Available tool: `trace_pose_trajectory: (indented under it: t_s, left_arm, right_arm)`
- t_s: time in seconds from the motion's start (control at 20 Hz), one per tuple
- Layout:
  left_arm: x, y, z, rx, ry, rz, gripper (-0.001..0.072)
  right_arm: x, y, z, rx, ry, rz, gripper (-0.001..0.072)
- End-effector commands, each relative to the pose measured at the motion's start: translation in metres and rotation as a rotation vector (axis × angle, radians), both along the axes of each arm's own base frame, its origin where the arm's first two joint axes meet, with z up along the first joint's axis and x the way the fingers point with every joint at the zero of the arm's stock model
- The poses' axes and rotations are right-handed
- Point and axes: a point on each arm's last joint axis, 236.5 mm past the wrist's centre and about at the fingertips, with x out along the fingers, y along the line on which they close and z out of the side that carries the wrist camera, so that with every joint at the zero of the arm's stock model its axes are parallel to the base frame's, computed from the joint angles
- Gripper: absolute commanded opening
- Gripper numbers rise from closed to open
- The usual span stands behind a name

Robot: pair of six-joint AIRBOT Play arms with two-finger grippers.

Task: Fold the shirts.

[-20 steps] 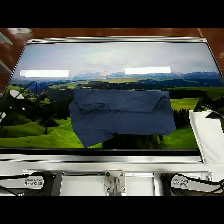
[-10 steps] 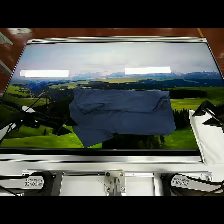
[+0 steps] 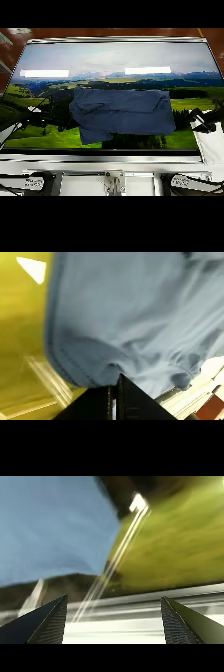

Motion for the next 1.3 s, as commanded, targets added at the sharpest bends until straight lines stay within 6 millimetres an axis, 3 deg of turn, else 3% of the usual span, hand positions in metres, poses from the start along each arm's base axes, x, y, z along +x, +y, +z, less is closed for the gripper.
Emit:
trace_pose_trajectory:
  t_s: [0.0,0.4,0.6,0.65,0.75,0.85,0.95,1.05,1.15,1.2,1.25]
  left_arm:
    - [0.01,0.0,0.007,0.004,-0.055,0.006,0.0041]
    - [-0.001,-0.007,0.019,-0.033,-0.062,-0.052,0.0041]
    - [0.002,-0.007,0.019,-0.03,-0.078,-0.057,0.0041]
    - [0.003,-0.005,0.018,-0.026,-0.081,-0.049,0.004]
    - [0.007,-0.001,0.022,-0.024,-0.094,-0.038,0.0039]
    - [0.017,0.007,0.039,0.016,-0.163,-0.052,0.0036]
    - [0.035,0.029,0.071,0.144,-0.265,-0.077,0.0036]
    - [0.064,0.047,0.156,0.303,-0.569,-0.15,0.0036]
    - [0.08,0.062,0.298,0.461,-0.947,-0.11,0.0038]
    - [0.073,0.066,0.376,0.518,-1.141,-0.057,0.0038]
    - [0.051,0.069,0.459,0.59,-1.353,0.0,0.0038]
  right_arm:
    - [-0.018,0.027,-0.038,0.076,0.009,-0.007,0.0686]
    - [0.008,0.035,-0.072,0.069,-0.096,-0.212,0.0685]
    - [0.014,0.052,-0.081,0.057,-0.109,-0.176,0.0684]
    - [0.019,0.058,-0.084,0.045,-0.119,-0.155,0.0607]
    - [0.031,0.07,-0.082,0.041,-0.152,-0.126,0.0075]
    - [0.044,0.087,-0.063,0.098,-0.225,-0.036,0.0065]
    - [0.066,0.091,-0.02,0.121,-0.355,0.055,0.0063]
    - [0.099,0.096,0.067,0.11,-0.601,0.123,0.0063]
    - [0.12,0.107,0.202,0.036,-0.99,0.205,0.0063]
    - [0.117,0.106,0.276,-0.077,-1.196,0.224,0.0063]
    - [0.106,0.103,0.344,-0.206,-1.372,0.207,0.0063]
